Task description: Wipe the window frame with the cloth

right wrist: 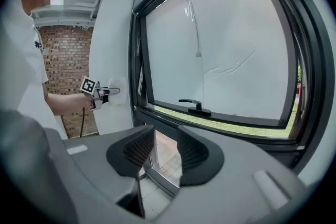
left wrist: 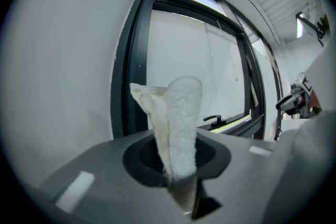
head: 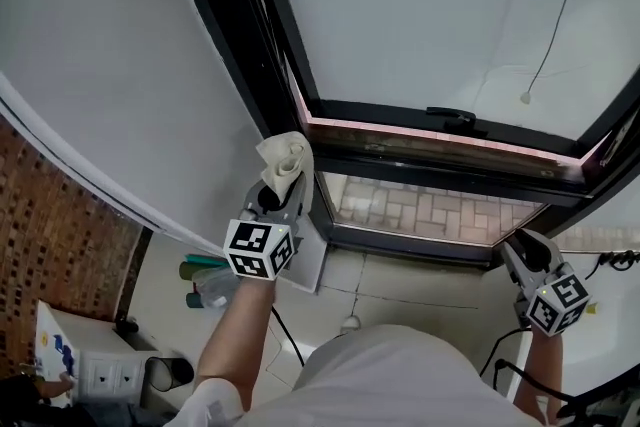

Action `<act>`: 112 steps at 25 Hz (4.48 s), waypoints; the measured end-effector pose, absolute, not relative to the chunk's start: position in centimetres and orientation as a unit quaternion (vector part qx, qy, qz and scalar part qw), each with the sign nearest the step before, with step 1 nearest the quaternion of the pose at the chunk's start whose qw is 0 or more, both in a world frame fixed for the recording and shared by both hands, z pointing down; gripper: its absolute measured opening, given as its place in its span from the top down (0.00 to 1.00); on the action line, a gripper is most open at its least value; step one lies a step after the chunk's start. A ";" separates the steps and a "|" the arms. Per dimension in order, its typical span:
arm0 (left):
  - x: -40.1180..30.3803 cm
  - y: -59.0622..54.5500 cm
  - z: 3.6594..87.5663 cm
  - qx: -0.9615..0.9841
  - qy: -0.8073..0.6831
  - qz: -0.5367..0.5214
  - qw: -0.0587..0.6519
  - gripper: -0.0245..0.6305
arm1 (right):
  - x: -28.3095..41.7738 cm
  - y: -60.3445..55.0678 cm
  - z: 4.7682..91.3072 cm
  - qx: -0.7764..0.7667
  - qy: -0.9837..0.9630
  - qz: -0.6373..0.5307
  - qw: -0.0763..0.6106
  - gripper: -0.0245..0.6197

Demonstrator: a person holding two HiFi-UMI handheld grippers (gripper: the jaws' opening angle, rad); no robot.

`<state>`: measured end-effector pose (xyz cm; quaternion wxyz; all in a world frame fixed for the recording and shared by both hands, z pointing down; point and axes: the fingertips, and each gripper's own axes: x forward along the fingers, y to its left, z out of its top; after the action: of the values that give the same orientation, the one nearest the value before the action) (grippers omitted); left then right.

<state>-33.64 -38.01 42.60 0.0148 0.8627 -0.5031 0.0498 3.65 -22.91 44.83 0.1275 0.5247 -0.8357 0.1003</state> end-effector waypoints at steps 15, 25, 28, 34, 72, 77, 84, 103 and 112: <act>-37.5 -44.9 51.7 0.820 -0.564 0.095 0.038 0.81 | 5.4 -19.7 44.3 0.562 -0.801 0.109 0.175 0.75; -35.2 -46.7 54.5 0.819 -0.562 0.107 0.044 0.81 | 6.4 -19.0 44.8 0.572 -0.788 0.129 0.188 0.75; -34.1 -46.5 54.5 0.817 -0.565 0.106 0.045 0.81 | 7.1 -18.7 45.2 0.576 -0.784 0.135 0.187 0.75; -31.4 -46.1 54.6 0.821 -0.560 0.109 0.037 0.81 | 8.3 -18.6 45.8 0.579 -0.783 0.140 0.178 0.75; 6.8 -37.3 55.1 0.899 -0.425 0.099 0.031 0.81 | 27.7 -3.5 48.5 0.666 -0.708 0.181 0.152 0.75; 12.7 -35.8 55.0 0.912 -0.396 0.098 0.035 0.81 | 30.1 -0.7 48.6 0.683 -0.690 0.187 0.148 0.75; 21.4 -33.7 55.3 0.929 -0.354 0.106 0.025 0.81 | 33.1 3.6 49.9 0.710 -0.660 0.206 0.134 0.75; 36.0 -30.1 55.8 0.940 -0.329 0.090 0.028 0.81 | 37.9 10.7 52.7 0.748 -0.604 0.251 0.113 0.75; 35.2 -26.3 54.7 0.959 -0.252 0.130 -0.023 0.81 | 38.1 7.9 52.4 0.728 -0.636 0.233 0.107 0.75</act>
<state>35.17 -26.34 54.74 -0.0226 0.9588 -0.2518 0.1296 38.11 7.95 52.40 0.1070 0.7282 -0.6357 0.2326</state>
